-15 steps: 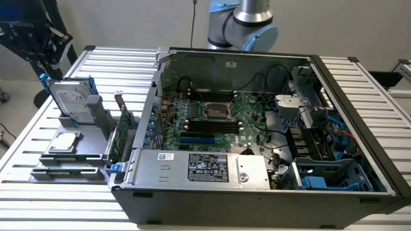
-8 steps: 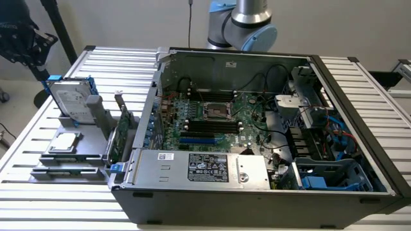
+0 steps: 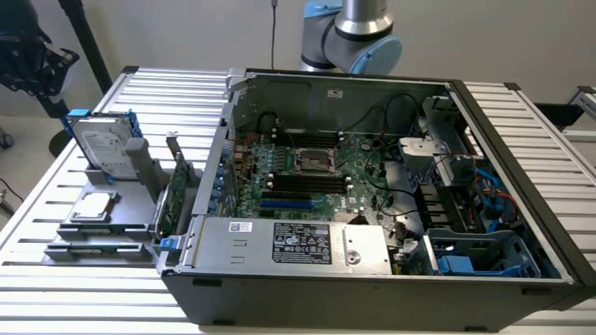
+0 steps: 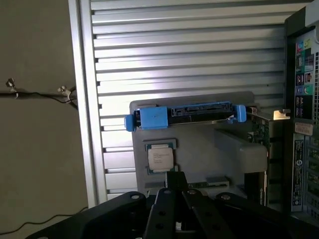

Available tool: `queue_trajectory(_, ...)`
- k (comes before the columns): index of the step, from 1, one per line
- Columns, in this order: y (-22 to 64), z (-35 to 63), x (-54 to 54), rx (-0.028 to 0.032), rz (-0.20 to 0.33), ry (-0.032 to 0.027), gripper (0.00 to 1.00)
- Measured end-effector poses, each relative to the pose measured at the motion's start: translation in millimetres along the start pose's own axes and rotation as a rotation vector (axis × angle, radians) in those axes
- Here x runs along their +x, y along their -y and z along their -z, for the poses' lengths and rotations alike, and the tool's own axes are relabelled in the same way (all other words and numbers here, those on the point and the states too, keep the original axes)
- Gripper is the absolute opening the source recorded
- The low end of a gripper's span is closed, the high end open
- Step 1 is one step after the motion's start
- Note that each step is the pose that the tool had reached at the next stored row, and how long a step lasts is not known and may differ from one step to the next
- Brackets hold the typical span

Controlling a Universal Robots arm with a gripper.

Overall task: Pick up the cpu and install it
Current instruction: 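Reach for the cpu, then pick up the cpu and move it towards the insertion slot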

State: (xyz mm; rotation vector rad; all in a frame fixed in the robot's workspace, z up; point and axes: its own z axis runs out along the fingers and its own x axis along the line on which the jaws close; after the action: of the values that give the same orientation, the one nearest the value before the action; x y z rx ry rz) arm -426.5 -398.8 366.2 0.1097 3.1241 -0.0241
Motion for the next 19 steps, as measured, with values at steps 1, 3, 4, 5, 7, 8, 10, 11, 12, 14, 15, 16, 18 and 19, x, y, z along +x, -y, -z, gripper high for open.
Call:
queue_trajectory(1,0.0,0.0,0.0,0.0001,0.0,0.0,0.11)
queue_trajectory(3,0.0,0.0,0.0,0.0002,0.0,0.0001,0.11)
queue_trajectory(4,0.0,0.0,0.0,0.0003,0.0,0.0001,0.11)
queue_trajectory(5,0.0,0.0,0.0,0.0004,0.0,0.0001,0.11)
queue_trajectory(7,0.0,0.0,0.0,0.0006,0.0,0.0001,0.11)
queue_trajectory(8,0.0,0.0,0.0,0.0007,0.0,0.0001,0.11)
queue_trajectory(10,0.0,0.0,0.0,0.0009,0.0,0.0001,0.11)
queue_trajectory(11,0.0,0.0,0.0,0.001,0.0,0.0001,0.12)
queue_trajectory(12,0.0,0.0,0.0,0.001,0.0,0.0001,0.17)
queue_trajectory(14,0.0,0.0,0.0,0.0012,0.0,0.0001,0.24)
queue_trajectory(15,0.0,0.0,0.0,0.0011,0.0,0.0001,0.3)
queue_trajectory(16,0.0,-0.3,0.0,0.0013,0.0,0.0002,0.3)
queue_trajectory(18,0.0,-2.0,0.0,0.0015,0.0,0.0,0.42)
queue_trajectory(19,0.0,-3.8,0.1,0.0016,0.001,-0.0001,0.47)
